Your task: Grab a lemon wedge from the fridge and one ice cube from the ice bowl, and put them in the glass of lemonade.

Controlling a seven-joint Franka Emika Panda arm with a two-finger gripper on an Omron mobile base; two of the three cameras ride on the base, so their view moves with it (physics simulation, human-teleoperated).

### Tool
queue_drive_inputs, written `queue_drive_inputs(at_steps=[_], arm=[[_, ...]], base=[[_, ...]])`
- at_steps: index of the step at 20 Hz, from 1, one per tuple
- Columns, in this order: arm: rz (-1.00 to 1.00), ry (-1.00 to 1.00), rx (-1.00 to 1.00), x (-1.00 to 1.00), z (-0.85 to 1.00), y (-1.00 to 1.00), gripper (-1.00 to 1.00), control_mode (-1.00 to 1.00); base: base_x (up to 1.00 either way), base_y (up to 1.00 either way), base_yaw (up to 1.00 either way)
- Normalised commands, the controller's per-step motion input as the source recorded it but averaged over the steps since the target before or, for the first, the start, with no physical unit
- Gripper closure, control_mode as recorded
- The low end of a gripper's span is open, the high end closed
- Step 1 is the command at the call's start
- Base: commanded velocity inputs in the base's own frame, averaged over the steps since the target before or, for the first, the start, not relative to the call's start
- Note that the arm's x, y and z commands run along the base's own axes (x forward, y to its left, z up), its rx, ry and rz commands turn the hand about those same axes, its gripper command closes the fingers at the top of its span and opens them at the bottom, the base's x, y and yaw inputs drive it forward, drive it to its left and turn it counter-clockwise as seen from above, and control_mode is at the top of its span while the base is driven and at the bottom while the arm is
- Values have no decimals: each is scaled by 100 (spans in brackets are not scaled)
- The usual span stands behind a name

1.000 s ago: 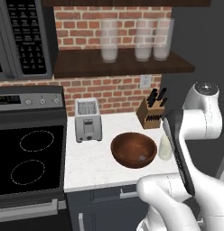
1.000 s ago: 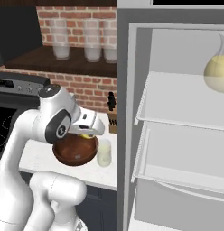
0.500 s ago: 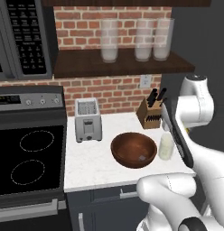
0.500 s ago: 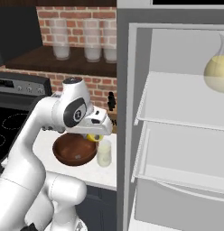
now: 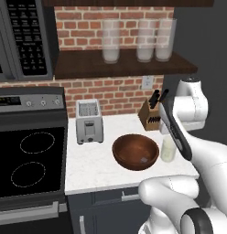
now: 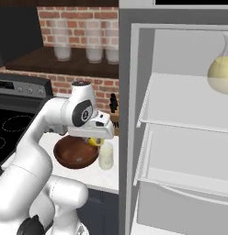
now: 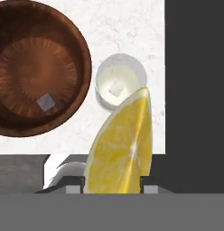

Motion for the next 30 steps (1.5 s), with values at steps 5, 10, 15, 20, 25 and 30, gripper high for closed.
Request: queue_drive_inputs(at_steps=[5, 10, 15, 20, 25, 30], arm=[[1, 7, 3, 28, -29, 0, 100, -100], [2, 7, 1, 32, -24, 0, 100, -100], [3, 6, 0, 28, -18, 0, 100, -100], [3, 8, 0, 14, -23, 0, 100, -100], [3, 3, 0, 22, -19, -14, 100, -100], [2, 0, 0, 26, -9, -23, 100, -100]], base=[[0, 0, 0], [0, 0, 0], [0, 0, 0], [0, 0, 0], [0, 0, 0], [0, 0, 0]])
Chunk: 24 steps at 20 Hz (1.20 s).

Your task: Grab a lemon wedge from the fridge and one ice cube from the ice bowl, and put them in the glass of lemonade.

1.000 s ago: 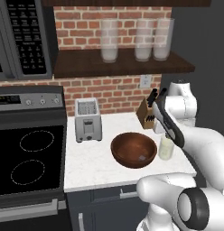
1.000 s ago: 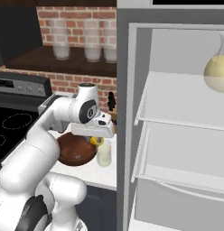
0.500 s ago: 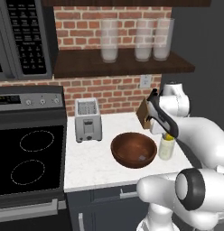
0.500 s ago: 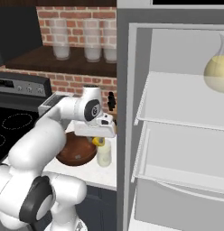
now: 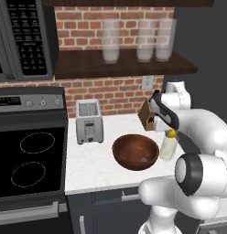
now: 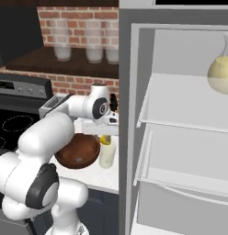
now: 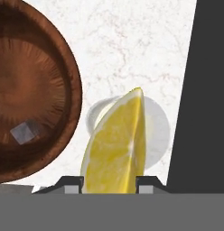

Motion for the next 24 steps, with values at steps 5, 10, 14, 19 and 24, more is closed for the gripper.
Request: queue_drive_inputs(at_steps=[5, 10, 14, 19, 24], arm=[[4, 3, 0, 2, -22, -15, 100, -100], [5, 1, 0, -4, -15, 1, 100, -100], [0, 0, 0, 4, 0, 6, 100, -100], [1, 1, 0, -7, -10, 2, 100, -100], [0, 0, 0, 0, -8, 0, 100, -100]], base=[[0, 0, 0], [0, 0, 0], [0, 0, 0], [0, 0, 0], [0, 0, 0]])
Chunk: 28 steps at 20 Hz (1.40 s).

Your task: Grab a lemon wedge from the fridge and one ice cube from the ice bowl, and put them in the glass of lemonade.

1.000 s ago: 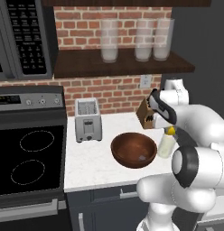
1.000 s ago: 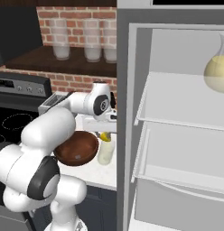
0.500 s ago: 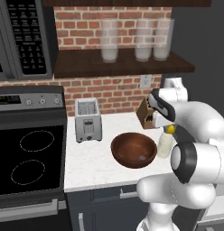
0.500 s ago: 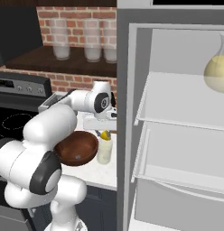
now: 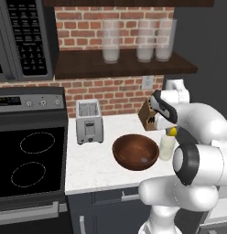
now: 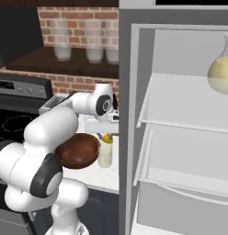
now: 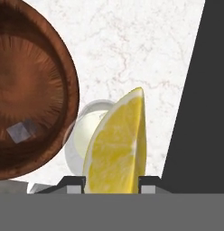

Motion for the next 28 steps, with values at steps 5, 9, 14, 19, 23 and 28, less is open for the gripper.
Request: queue_drive_inputs(at_steps=[5, 9, 14, 19, 23, 28], arm=[[0, 0, 0, 4, -4, 3, 100, -100], [0, 0, 0, 1, -1, 8, 100, -100], [0, 0, 0, 4, -1, 0, 100, -100], [0, 0, -1, 0, -5, 6, -100, -100], [0, -1, 0, 0, 0, 0, -100, -100], [0, -4, 0, -10, 1, 0, -100, -100]], base=[[0, 0, 0], [0, 0, 0], [0, 0, 0], [0, 0, 0], [0, 0, 0], [0, 0, 0]])
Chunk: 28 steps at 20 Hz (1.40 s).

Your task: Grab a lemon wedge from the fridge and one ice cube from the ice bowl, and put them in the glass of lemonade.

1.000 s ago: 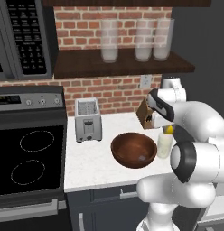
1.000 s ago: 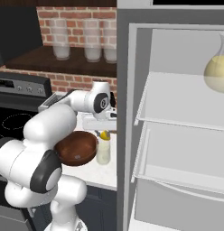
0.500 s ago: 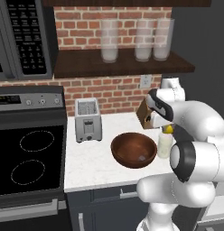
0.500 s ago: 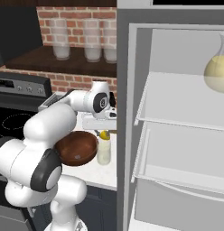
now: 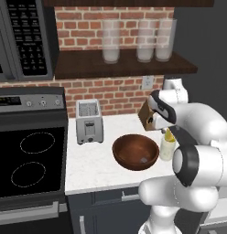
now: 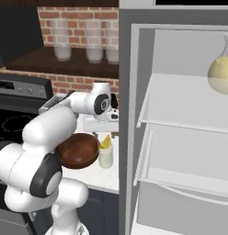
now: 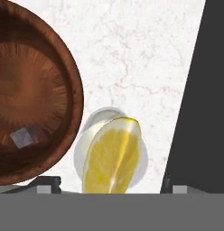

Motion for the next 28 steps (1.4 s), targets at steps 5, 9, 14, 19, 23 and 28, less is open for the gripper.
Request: queue_drive_inputs(at_steps=[5, 9, 14, 19, 23, 28], arm=[[0, 0, 0, -7, 6, 0, -100, -100], [0, -13, 0, -43, 64, 0, -100, -100], [1, -44, -2, -96, 99, 12, -100, -100], [5, -56, -10, -100, 100, 35, -100, -100], [7, -57, -14, -100, 100, 46, -100, -100], [4, -50, -20, -92, 100, 68, -100, -100]], base=[[0, 0, 0], [0, 0, 0], [0, 0, 0], [0, 0, 0], [0, 0, 0], [0, 0, 0]])
